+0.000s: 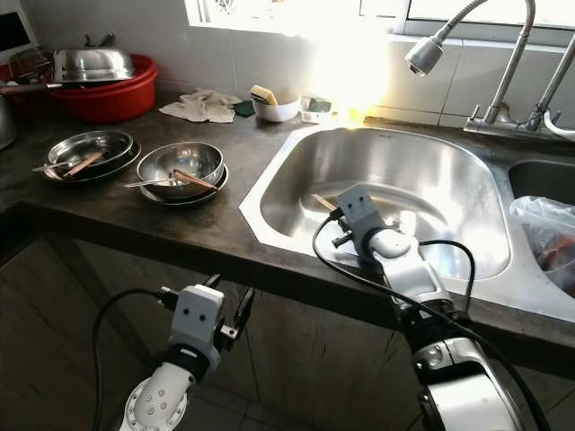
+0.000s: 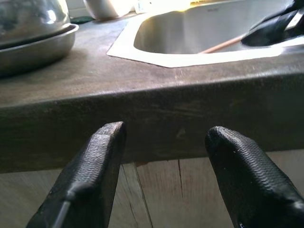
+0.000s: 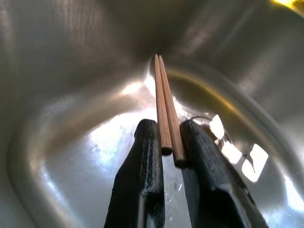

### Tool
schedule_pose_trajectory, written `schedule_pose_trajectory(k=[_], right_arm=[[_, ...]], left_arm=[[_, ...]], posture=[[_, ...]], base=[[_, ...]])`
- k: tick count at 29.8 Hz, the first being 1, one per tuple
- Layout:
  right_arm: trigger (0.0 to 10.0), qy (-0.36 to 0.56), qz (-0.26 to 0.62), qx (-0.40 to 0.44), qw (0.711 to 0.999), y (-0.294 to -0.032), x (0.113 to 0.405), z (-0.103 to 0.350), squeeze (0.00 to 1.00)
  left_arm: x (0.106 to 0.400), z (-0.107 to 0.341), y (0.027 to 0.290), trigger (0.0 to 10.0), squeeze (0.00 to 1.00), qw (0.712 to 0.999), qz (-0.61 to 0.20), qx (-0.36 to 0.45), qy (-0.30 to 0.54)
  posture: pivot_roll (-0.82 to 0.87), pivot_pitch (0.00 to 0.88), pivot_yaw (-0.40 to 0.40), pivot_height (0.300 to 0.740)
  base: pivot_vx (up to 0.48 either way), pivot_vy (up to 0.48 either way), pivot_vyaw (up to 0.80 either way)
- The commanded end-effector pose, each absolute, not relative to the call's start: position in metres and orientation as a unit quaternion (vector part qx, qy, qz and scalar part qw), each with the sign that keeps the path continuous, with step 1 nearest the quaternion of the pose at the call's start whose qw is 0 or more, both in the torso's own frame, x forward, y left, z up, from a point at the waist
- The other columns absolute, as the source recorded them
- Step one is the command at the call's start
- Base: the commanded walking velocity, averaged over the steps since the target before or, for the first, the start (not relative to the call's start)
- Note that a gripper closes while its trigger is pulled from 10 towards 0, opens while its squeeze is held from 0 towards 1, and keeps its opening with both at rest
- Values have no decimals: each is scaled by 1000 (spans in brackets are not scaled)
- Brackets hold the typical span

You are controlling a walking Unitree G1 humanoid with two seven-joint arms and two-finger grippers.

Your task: Kitchen organization

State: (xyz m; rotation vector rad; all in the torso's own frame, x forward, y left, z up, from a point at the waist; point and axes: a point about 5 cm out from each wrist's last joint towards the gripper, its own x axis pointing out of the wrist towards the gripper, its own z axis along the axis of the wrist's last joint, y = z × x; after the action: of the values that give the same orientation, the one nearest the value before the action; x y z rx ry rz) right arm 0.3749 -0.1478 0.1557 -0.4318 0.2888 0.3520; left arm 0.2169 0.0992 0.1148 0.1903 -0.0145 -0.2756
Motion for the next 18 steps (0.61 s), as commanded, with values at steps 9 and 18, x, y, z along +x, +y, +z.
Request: schedule_pose_trajectory(k=[9, 18], right_arm=[[10000, 164, 193, -211, 944, -138, 371, 136, 1000], [10000, 128, 175, -190, 957, -140, 371, 147, 1000]], left_arm=[[212, 117, 98, 10000, 0, 986, -136, 96, -3], [215, 116, 97, 10000, 0, 986, -138, 97, -4]], posture=[[83, 75, -58, 740], [70, 71, -49, 740]], base=[[0, 0, 0], [0, 0, 0]])
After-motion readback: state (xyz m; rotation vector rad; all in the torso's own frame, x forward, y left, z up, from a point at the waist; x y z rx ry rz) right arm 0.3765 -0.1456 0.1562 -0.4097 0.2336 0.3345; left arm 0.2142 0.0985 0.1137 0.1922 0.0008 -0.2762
